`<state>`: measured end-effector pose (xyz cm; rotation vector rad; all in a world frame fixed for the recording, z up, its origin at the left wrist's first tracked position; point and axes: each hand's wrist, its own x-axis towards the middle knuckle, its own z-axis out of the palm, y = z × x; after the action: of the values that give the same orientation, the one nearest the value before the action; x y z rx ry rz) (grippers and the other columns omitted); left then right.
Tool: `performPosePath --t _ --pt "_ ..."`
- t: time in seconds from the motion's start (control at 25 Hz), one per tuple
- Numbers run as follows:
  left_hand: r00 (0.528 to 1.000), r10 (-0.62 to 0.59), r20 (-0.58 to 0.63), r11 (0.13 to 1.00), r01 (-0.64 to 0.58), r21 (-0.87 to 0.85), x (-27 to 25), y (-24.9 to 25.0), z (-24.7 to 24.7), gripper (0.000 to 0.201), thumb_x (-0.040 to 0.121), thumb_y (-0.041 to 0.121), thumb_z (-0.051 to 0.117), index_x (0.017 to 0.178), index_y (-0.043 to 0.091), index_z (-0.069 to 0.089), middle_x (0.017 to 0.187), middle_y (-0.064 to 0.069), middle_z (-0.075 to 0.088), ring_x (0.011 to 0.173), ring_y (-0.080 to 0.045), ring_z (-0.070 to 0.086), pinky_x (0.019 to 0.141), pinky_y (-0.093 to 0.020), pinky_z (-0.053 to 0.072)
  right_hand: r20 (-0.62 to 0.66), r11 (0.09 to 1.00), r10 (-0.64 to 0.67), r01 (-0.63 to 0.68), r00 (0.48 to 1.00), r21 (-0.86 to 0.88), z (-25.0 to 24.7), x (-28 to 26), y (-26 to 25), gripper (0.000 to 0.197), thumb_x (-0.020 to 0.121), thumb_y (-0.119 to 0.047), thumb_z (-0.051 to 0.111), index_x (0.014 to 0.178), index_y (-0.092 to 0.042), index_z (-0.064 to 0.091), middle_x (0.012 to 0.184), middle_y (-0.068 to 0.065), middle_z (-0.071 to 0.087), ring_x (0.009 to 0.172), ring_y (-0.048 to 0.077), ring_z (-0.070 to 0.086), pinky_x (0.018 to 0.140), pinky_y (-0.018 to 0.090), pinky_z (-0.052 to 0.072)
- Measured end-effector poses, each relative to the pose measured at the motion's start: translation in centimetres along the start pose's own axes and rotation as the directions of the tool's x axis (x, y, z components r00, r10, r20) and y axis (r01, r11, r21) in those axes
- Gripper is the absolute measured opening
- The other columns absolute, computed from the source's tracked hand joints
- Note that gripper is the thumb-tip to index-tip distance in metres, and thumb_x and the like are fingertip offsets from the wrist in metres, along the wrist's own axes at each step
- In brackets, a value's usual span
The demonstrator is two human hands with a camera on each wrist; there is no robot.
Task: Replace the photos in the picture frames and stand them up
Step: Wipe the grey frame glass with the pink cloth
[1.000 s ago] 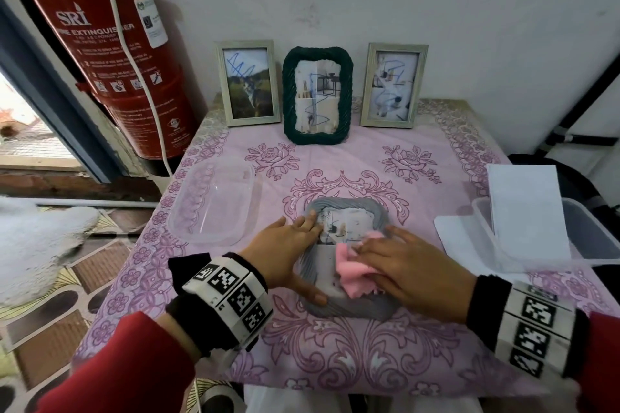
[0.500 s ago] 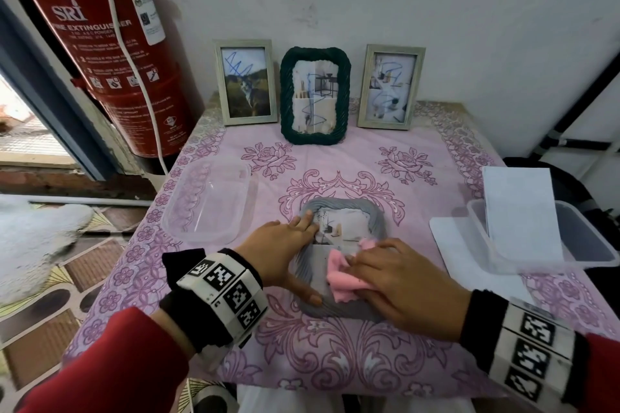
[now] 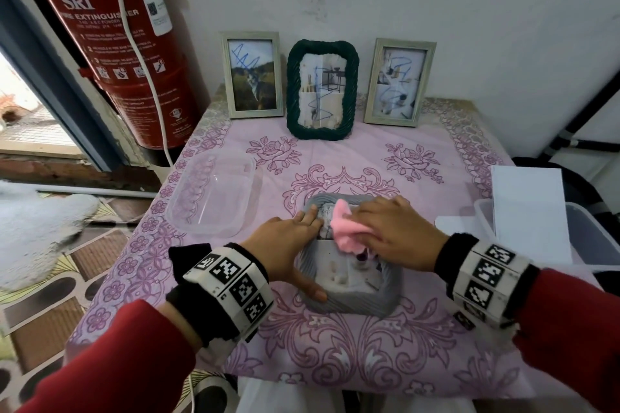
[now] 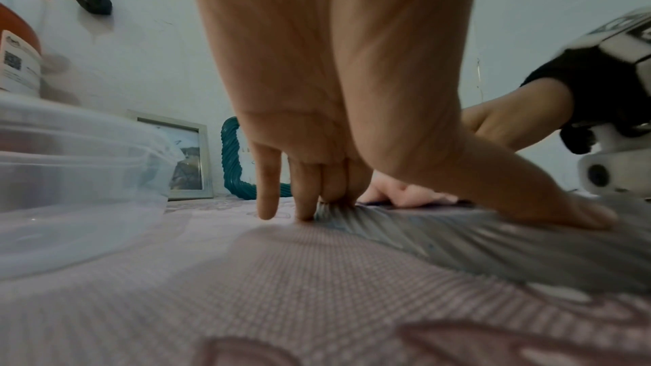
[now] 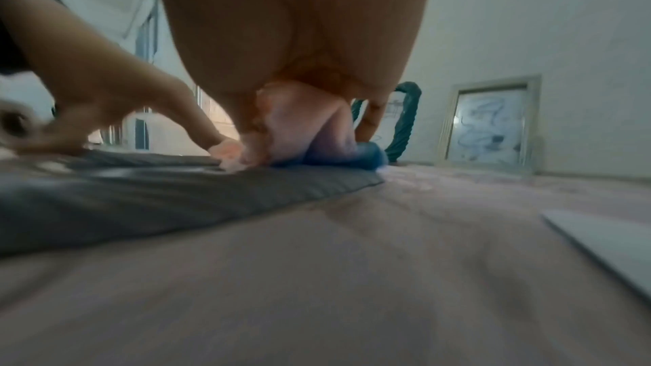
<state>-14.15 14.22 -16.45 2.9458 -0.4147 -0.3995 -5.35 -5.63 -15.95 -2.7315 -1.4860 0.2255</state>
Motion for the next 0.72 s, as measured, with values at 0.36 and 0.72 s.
performPosePath --t 0.36,0.72 --pt "0.999 -0.014 0.045 0.999 0.012 0.043 0.0 0.3 -0.5 0.120 0.062 0.069 0.067 0.150 0.013 0.008 0.159 -0.005 -0.005 0.141 -0.017 0.027 0.110 -0.035 0.029 -0.043 0.934 -0.240 0.219 0.970 -0.281 0.2 -6.9 -2.0 0.039 0.089 -0.035 0.039 0.111 -0.020 0.066 0.107 -0.005 0.069 0.103 0.015 0.064 0.092 0.037 0.050" --pt "0.996 -0.030 0.081 1.000 0.030 -0.002 -0.1 0.5 -0.7 0.116 0.063 0.063 0.071 0.149 0.012 0.012 0.159 -0.007 -0.005 0.136 -0.024 0.034 0.108 -0.033 0.031 0.075 0.935 -0.040 0.064 0.996 -0.349 -0.8 -1.4 0.0 0.038 0.098 -0.038 0.024 0.114 -0.019 0.052 0.117 -0.003 0.054 0.116 0.018 0.043 0.101 0.037 0.024"
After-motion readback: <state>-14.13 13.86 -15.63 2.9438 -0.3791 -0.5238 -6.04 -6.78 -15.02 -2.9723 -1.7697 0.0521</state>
